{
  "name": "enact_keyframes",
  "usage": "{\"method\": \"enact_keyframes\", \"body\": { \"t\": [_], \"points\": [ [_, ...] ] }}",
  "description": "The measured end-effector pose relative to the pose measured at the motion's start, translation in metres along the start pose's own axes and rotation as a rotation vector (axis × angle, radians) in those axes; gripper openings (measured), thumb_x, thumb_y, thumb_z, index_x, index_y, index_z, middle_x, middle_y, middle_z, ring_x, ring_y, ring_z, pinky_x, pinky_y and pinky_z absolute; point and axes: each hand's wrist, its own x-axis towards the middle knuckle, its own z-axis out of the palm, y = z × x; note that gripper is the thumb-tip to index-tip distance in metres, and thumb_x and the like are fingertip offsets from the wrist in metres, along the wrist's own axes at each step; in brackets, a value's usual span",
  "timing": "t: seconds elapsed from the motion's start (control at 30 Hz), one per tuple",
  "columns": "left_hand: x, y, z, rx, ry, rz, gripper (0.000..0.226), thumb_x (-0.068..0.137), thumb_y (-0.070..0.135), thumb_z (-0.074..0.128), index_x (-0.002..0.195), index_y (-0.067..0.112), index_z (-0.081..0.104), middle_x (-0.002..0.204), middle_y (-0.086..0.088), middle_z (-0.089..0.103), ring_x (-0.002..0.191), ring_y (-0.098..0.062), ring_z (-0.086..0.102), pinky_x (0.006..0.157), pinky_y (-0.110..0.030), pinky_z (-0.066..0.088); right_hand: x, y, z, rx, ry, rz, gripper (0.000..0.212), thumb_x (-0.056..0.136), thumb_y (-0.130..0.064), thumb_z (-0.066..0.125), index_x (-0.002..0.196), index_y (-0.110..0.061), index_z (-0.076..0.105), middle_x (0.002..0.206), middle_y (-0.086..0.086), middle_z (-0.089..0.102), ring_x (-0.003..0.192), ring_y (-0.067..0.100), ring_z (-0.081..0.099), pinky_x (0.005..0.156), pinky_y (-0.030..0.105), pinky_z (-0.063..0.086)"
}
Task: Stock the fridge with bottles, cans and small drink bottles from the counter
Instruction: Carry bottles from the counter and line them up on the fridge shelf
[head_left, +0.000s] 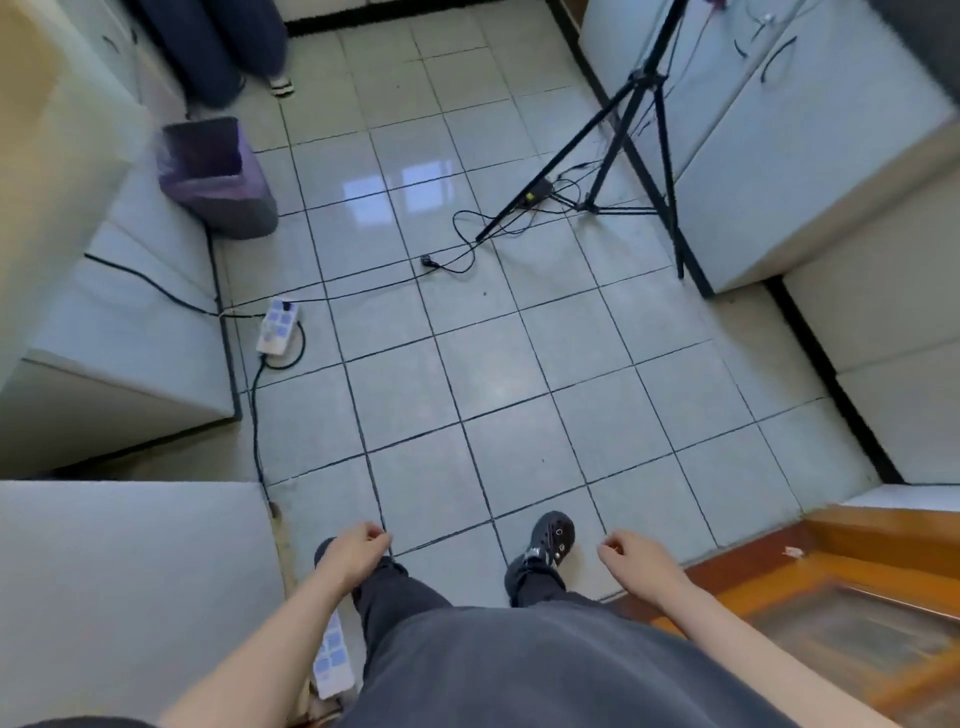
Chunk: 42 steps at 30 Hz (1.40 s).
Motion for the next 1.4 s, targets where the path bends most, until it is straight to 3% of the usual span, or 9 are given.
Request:
{"method": "enact_keyframes", "body": {
  "t": [0.27,0.4,0.57,0.67,0.73,0.87,0.97,1.17,1.4],
  "points": [
    [-0.008,0.188,0.104,0.343,-0.091,0.216,0.022,0.095,0.029,0.045,0.107,0.017,0.06,0.103,-0.001,0.065,0.091,-0.016,0.056,0.072,-0.023,0.035,0.006,0.177,-0.082,0.27,0.099,0.261,0.029,0.096,-0.028,0.041,0.112,-0.01,0.058,0.115,0.008,0.063,0.107,0.024,0.056,0.085,0.03,0.044],
    [0.0,0.267,0.126,0.438,-0.129,0.274,0.028,0.098,0.028,0.043,0.116,0.015,0.059,0.119,-0.006,0.062,0.111,-0.022,0.056,0.089,-0.026,0.04,0.011,0.227,-0.097,0.507,0.153,0.344,0.025,0.097,-0.027,0.044,0.109,-0.01,0.058,0.109,0.005,0.062,0.095,0.02,0.055,0.079,0.026,0.041],
    [0.039,0.359,0.143,0.53,-0.226,0.274,0.016,0.096,0.02,0.046,0.089,0.01,0.056,0.1,-0.015,0.064,0.096,-0.028,0.06,0.091,-0.037,0.048,0.022,0.264,-0.094,0.671,0.107,0.442,0.017,0.096,-0.025,0.043,0.085,-0.018,0.055,0.091,0.003,0.063,0.082,0.02,0.057,0.073,0.026,0.043],
    [0.074,0.418,0.156,0.703,-0.252,0.288,0.016,0.096,0.022,0.047,0.086,0.012,0.054,0.1,-0.013,0.064,0.095,-0.026,0.059,0.089,-0.032,0.047,0.03,0.291,-0.103,0.747,0.03,0.487,0.019,0.096,-0.021,0.042,0.083,-0.019,0.056,0.103,0.005,0.065,0.098,0.018,0.059,0.084,0.025,0.044],
    [0.093,0.466,0.166,0.853,-0.261,0.281,0.017,0.096,0.026,0.045,0.093,0.014,0.057,0.112,-0.01,0.064,0.106,-0.024,0.058,0.087,-0.026,0.042,0.03,0.317,-0.12,0.81,0.023,0.561,0.019,0.096,-0.021,0.044,0.091,-0.014,0.061,0.11,0.008,0.066,0.106,0.017,0.059,0.085,0.025,0.044],
    [0.115,0.586,0.186,1.067,-0.286,0.354,0.026,0.097,0.031,0.041,0.104,0.013,0.059,0.124,-0.01,0.061,0.114,-0.023,0.055,0.087,-0.024,0.041,0.033,0.366,-0.171,1.008,0.075,0.736,0.024,0.095,-0.02,0.049,0.072,-0.018,0.055,0.076,0.001,0.058,0.079,0.017,0.057,0.068,0.022,0.047],
    [0.119,0.686,0.206,1.092,-0.258,0.461,0.036,0.097,0.036,0.043,0.122,0.013,0.055,0.125,-0.007,0.06,0.114,-0.024,0.055,0.09,-0.026,0.042,0.048,0.39,-0.225,1.121,0.199,0.825,0.02,0.096,-0.024,0.049,0.077,-0.021,0.053,0.082,0.0,0.061,0.087,0.021,0.063,0.084,0.033,0.05],
    [0.13,0.851,0.251,1.081,-0.172,0.62,0.029,0.096,0.033,0.049,0.117,0.014,0.058,0.117,-0.01,0.062,0.104,-0.027,0.058,0.083,-0.028,0.045,0.085,0.408,-0.304,1.207,0.41,0.749,0.02,0.097,-0.029,0.046,0.109,-0.02,0.058,0.106,-0.001,0.064,0.099,0.016,0.06,0.087,0.028,0.046],
    [0.14,0.931,0.312,1.027,-0.241,0.583,0.026,0.097,0.031,0.048,0.111,0.01,0.057,0.111,-0.012,0.061,0.099,-0.027,0.058,0.083,-0.031,0.045,0.129,0.48,-0.363,1.113,0.305,0.69,0.016,0.096,-0.022,0.045,0.096,-0.016,0.06,0.101,0.0,0.063,0.092,0.013,0.056,0.086,0.025,0.044]
  ]
}}
